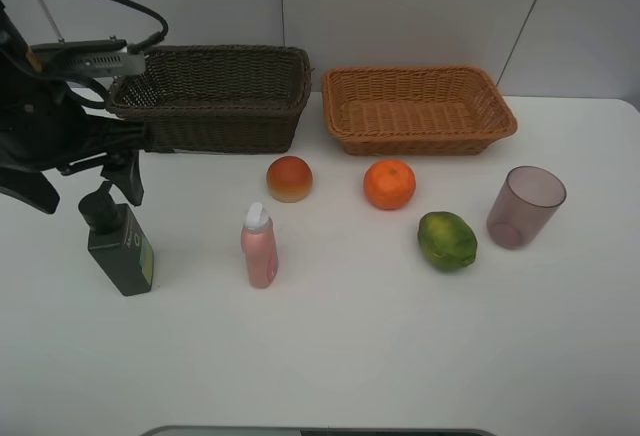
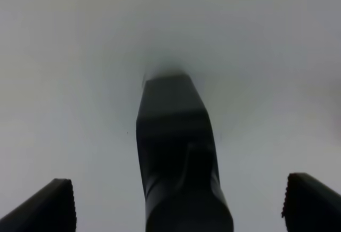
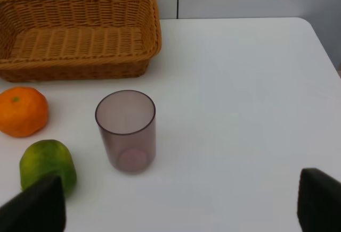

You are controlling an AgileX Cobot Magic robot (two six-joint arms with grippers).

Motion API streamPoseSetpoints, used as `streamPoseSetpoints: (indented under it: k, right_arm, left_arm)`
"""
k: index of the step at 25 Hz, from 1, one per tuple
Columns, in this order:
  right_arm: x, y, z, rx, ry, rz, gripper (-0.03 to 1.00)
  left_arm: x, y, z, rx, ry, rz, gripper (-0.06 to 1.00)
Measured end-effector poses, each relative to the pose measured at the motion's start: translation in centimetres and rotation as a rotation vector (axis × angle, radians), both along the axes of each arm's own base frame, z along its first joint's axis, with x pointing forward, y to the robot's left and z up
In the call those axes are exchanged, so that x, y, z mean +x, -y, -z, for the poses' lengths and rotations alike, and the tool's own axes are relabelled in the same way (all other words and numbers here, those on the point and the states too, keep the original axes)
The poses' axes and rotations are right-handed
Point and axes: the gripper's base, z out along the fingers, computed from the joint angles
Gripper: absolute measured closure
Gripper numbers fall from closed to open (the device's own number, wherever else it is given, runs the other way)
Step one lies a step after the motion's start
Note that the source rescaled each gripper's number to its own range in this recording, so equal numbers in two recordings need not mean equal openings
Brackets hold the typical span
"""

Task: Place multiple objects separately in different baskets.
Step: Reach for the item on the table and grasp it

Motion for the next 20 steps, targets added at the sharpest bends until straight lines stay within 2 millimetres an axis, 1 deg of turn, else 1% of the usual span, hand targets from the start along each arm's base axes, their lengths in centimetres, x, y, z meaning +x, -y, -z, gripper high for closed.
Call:
streamPoseSetpoints:
  k: [6, 9, 14, 20]
  right_arm:
    - [0.0, 0.0, 0.0, 0.000, 0.000, 0.000, 0.07]
    - [0.0, 0.0, 0.0, 0.000, 0.000, 0.000, 0.07]
    - [0.0, 0.0, 0.0, 0.000, 0.000, 0.000, 0.07]
    - [0.0, 0.0, 0.0, 0.000, 0.000, 0.000, 0.07]
  left_arm:
    - [0.5, 0.0, 1.0, 0.022, -0.016, -0.039, -0.05]
    - [0.7, 0.3, 1.5, 0.017, -0.003, -0.040, -0.05]
    - [0.6, 0.7, 2.2, -0.008, 0.046, -0.040, -0.05]
    - [0.0, 0.5, 3.9, -0.007, 0.032, -0.068, -0.05]
